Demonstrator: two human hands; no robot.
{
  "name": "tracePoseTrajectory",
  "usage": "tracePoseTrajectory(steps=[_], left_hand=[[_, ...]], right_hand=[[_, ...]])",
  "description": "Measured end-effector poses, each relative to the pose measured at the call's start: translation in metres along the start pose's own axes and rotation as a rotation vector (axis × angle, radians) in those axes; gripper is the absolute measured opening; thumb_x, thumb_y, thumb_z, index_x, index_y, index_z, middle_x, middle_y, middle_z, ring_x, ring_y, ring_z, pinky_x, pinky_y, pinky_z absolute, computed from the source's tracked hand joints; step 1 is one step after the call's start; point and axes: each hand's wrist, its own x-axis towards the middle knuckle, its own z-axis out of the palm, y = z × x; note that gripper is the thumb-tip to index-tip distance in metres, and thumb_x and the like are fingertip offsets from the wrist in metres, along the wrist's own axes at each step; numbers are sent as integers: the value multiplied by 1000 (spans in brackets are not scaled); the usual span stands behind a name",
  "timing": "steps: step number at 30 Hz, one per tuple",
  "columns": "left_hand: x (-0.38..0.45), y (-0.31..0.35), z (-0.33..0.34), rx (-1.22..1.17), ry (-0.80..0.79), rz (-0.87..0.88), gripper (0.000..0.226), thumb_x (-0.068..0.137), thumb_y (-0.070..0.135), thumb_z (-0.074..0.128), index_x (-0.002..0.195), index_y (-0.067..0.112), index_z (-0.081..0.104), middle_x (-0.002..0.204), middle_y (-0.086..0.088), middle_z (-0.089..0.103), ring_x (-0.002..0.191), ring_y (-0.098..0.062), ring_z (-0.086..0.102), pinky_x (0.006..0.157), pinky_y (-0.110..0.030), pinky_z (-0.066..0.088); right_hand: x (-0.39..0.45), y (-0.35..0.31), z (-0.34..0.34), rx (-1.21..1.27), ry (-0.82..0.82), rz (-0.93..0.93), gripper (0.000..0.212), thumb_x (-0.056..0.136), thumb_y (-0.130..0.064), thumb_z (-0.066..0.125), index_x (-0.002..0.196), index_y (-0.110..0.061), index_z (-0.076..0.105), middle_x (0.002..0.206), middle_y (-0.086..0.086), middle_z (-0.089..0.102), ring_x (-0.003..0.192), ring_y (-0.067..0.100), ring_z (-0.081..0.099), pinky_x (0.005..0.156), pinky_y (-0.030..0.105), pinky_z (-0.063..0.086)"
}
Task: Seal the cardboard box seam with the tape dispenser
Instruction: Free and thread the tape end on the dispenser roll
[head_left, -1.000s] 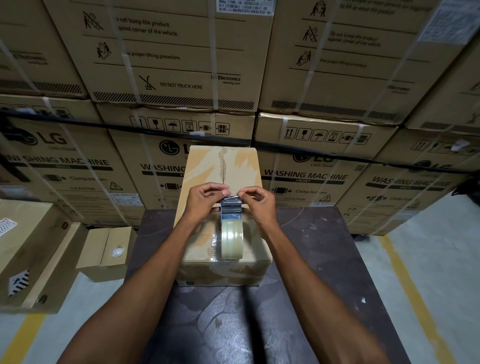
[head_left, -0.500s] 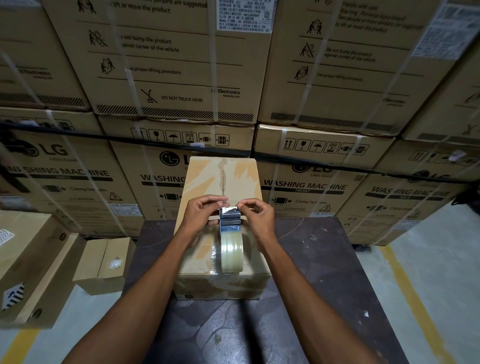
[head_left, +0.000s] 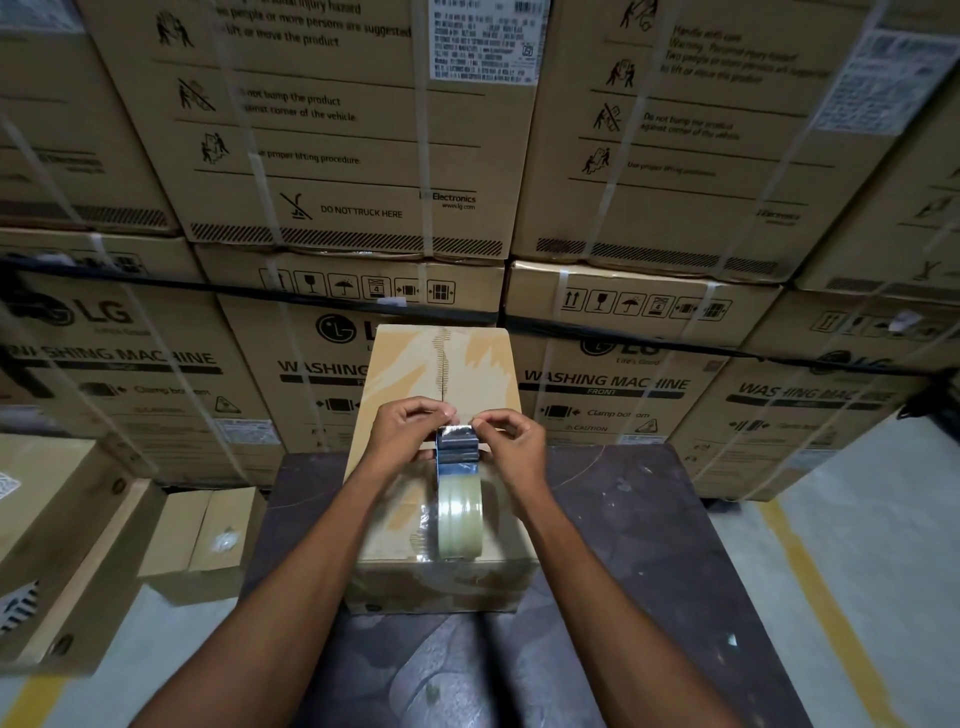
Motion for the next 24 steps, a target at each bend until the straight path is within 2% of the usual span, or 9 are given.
tracePoseTrajectory(steps=[4, 9, 12, 16, 20, 24], left_hand=[[1, -2, -2, 8, -21, -12, 10, 94, 21, 83, 103, 18, 84, 104, -7, 86, 95, -16, 78, 74, -32, 58], [0, -4, -3, -2, -35, -19, 12, 91, 14, 85, 103, 18, 84, 100, -10, 86, 93, -19, 77, 83, -39, 58], [0, -5, -3, 13, -46, 11, 17, 89, 9, 87, 105, 13, 84, 95, -9, 86, 90, -19, 77, 80, -34, 61], [-1, -5, -5, 37, -58, 49, 25, 86, 2, 88, 109, 10, 83, 99, -7, 86, 92, -14, 80, 73, -21, 62], [2, -6, -7, 69, -72, 101, 27, 83, 2, 91, 108, 9, 84, 102, -8, 87, 97, -15, 81, 83, -20, 62], [2, -8, -7, 38, -65, 124, 24, 88, 14, 88, 112, 10, 84, 102, -9, 87, 96, -15, 81, 87, -21, 61]], right_hand=[[0, 1, -1, 15, 1, -8, 4, 90, 4, 75, 93, 2, 77, 91, 11, 78, 80, 12, 74, 69, 30, 64], [1, 5, -2, 27, -9, -15, 3, 90, 2, 77, 93, 0, 78, 93, 12, 79, 84, 16, 75, 74, 37, 66], [1, 6, -2, 33, 4, -16, 3, 89, 1, 78, 92, 0, 78, 92, 13, 79, 84, 17, 74, 75, 39, 66], [3, 8, 0, 34, 23, -11, 5, 89, 2, 78, 93, 5, 77, 100, 26, 78, 86, 22, 74, 78, 45, 66], [5, 8, 1, 47, 26, 11, 10, 89, 2, 78, 95, 9, 75, 98, 25, 78, 85, 22, 74, 76, 43, 66], [6, 7, 1, 43, 32, 19, 11, 89, 0, 79, 95, 8, 75, 98, 24, 79, 83, 21, 75, 73, 38, 66]])
